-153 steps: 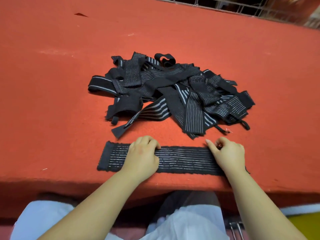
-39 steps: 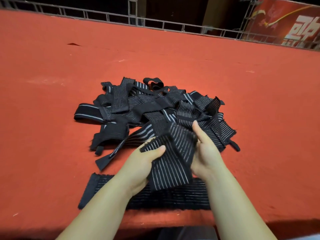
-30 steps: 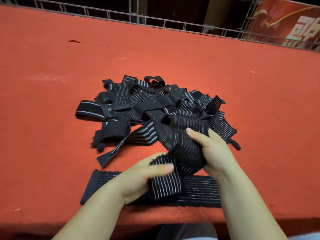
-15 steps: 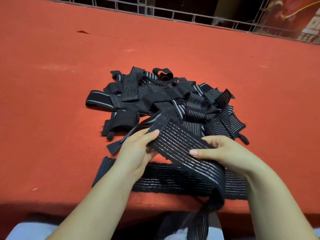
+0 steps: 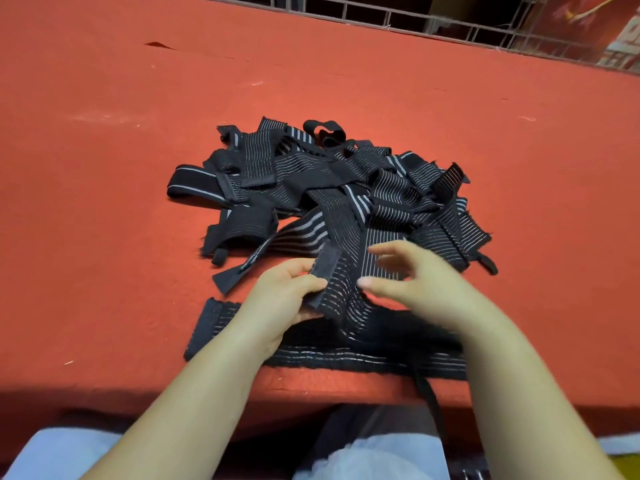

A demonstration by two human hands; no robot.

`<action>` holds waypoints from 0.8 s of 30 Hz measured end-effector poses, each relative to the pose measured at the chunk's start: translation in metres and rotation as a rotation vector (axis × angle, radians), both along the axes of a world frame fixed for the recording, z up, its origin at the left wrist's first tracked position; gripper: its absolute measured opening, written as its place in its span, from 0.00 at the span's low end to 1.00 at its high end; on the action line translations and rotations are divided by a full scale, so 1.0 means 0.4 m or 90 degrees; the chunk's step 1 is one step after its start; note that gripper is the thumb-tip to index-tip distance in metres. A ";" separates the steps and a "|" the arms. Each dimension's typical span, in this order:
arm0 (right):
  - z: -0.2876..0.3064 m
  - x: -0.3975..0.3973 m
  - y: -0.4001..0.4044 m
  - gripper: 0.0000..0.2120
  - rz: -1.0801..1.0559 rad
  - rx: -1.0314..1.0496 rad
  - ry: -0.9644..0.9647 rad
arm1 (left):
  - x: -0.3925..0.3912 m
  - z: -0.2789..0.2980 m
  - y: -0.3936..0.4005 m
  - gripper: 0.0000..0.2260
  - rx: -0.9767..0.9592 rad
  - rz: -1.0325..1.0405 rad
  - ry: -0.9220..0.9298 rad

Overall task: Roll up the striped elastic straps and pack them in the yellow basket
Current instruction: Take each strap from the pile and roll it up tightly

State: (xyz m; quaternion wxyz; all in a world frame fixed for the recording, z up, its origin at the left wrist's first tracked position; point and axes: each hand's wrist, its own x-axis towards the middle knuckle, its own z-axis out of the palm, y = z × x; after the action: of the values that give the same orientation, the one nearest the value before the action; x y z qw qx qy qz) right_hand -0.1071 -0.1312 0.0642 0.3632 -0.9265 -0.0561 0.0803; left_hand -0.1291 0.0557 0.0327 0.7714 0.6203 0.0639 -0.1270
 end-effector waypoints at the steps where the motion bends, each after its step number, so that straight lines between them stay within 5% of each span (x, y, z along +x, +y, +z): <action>1: -0.020 -0.009 0.030 0.23 0.044 0.042 0.013 | -0.003 0.004 0.004 0.11 0.013 -0.011 -0.020; 5: -0.074 -0.026 0.117 0.13 0.034 0.144 -0.150 | 0.000 -0.001 0.030 0.11 0.120 0.068 -0.099; 8: -0.089 -0.041 0.163 0.17 -0.012 0.062 -0.282 | 0.004 -0.011 0.064 0.07 0.079 0.126 0.031; 12: -0.109 -0.061 0.214 0.16 0.077 -0.009 -0.349 | -0.019 -0.016 0.087 0.10 -0.034 0.006 0.140; 14: -0.117 -0.069 0.225 0.13 0.145 -0.007 -0.281 | -0.025 -0.029 0.103 0.08 -0.034 0.033 0.092; 18: -0.099 -0.062 0.227 0.25 0.192 0.111 -0.052 | -0.040 -0.046 0.173 0.10 0.014 -0.040 0.071; 21: -0.083 -0.044 0.239 0.35 0.227 -0.013 0.046 | -0.057 -0.061 0.206 0.10 0.087 -0.105 0.077; 24: -0.091 -0.031 0.280 0.36 0.284 -0.175 0.103 | -0.065 -0.083 0.233 0.08 0.209 -0.102 0.049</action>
State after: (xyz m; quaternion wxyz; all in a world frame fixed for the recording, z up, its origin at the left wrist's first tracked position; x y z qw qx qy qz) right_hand -0.1196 -0.0194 0.0279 0.2109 -0.9224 -0.2180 0.2392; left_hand -0.1551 0.1488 -0.0006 0.6444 0.7355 0.0636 -0.1994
